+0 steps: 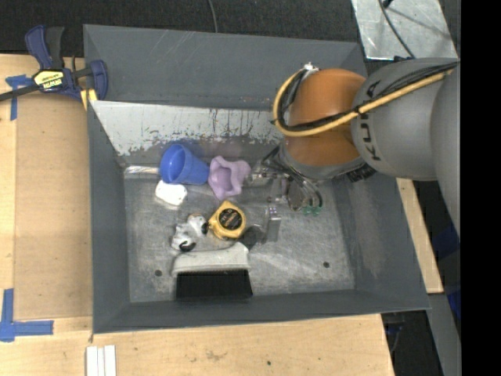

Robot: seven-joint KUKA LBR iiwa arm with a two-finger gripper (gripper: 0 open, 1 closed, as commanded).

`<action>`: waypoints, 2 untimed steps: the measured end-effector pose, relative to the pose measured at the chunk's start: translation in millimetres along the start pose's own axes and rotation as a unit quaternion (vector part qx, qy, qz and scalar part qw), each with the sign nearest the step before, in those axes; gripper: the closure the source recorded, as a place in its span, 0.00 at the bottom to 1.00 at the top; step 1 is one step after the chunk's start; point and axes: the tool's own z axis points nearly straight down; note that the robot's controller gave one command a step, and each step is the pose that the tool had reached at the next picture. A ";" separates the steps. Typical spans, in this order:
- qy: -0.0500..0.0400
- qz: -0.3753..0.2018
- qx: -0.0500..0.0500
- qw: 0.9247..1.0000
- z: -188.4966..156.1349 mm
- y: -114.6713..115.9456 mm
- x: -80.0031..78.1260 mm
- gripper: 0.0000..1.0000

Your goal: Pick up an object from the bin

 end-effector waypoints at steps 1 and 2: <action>0.009 -0.054 0.000 0.998 1.7 13.1 -2.5 0.00; 0.002 -0.106 0.000 0.994 2.6 65.2 13.2 0.00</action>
Offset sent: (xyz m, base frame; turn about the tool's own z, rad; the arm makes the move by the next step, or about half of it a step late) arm -0.0211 0.0757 -0.0087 -0.2249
